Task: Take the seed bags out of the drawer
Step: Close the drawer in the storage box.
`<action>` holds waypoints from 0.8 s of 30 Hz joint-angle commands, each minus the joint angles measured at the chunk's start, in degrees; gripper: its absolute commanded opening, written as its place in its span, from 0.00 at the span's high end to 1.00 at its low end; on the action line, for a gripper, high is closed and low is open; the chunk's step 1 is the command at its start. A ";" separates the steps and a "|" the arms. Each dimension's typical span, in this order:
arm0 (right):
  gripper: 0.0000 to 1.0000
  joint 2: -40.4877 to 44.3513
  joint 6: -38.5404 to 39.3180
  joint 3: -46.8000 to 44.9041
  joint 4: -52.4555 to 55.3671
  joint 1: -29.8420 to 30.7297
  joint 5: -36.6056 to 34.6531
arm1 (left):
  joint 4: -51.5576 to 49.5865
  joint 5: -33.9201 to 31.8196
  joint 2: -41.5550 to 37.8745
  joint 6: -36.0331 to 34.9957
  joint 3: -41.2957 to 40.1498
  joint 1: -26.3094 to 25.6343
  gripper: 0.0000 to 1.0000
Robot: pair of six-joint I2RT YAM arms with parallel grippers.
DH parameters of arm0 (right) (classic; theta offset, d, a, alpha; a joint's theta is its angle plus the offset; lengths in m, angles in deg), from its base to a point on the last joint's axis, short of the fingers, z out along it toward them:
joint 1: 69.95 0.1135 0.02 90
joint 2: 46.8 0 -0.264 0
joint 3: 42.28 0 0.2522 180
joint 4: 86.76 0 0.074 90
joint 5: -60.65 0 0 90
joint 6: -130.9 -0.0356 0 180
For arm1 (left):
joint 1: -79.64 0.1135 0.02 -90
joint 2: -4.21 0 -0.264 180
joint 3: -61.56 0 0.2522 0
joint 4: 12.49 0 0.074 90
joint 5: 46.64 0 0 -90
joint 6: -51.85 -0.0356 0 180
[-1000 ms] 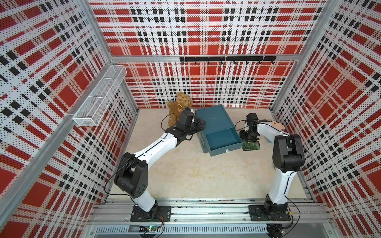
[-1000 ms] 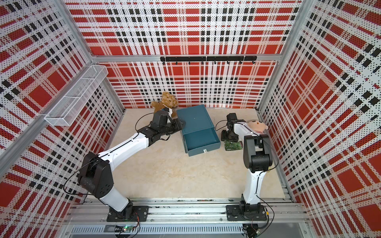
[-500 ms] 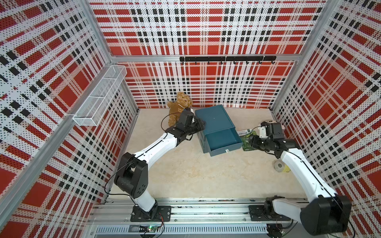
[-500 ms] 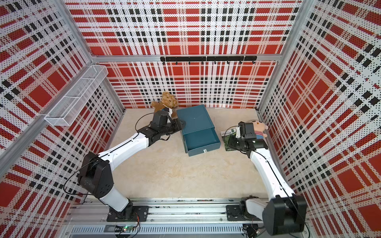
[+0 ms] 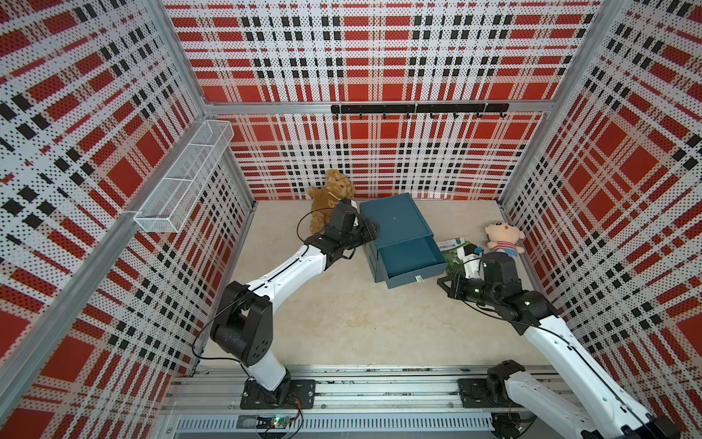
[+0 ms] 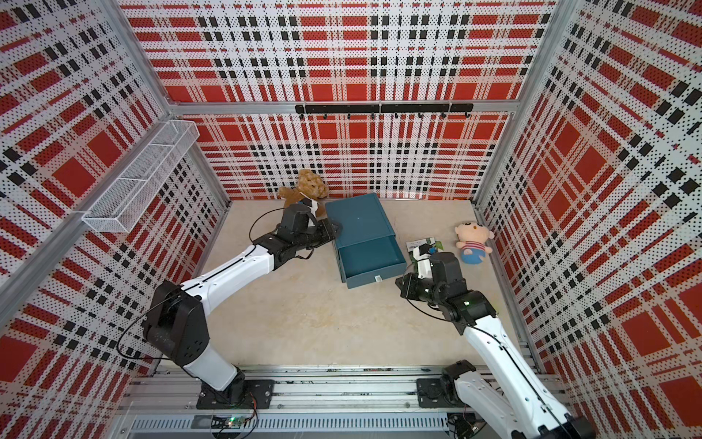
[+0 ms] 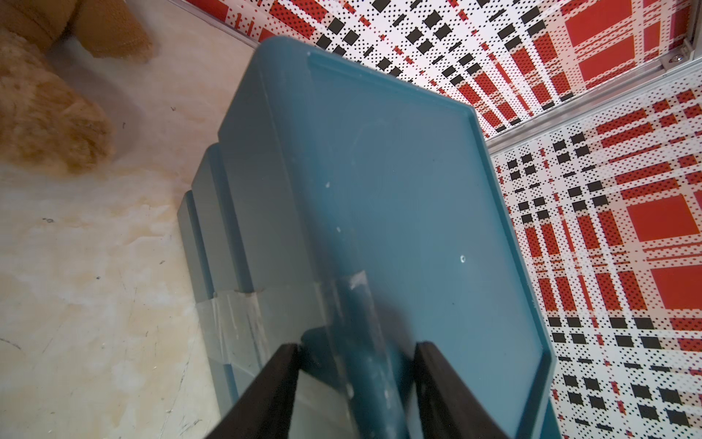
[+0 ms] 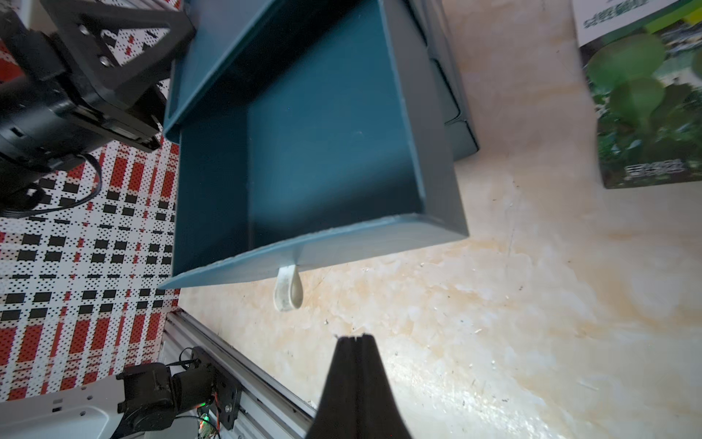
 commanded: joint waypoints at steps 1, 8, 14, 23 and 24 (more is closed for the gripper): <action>1.00 -2.29 -0.99 1.43 -4.41 0.64 0.54 | -10.17 0.56 3.42 -1.14 -1.87 -1.20 0.47; 1.00 -10.11 -0.19 6.05 -7.67 1.49 1.13 | -10.15 0.18 3.41 -1.20 -1.97 -1.49 0.47; 1.00 -15.71 0.24 9.94 -8.57 1.50 0.73 | -10.12 0.23 3.51 -1.25 -1.80 -1.60 0.47; 1.00 -23.75 0.24 15.28 -8.57 1.54 0.73 | -10.12 0.23 3.83 -1.11 -1.60 -1.62 0.47; 1.00 -24.27 0.24 15.65 -8.57 1.51 0.73 | -10.19 0.23 3.83 -1.08 -1.58 -1.58 0.47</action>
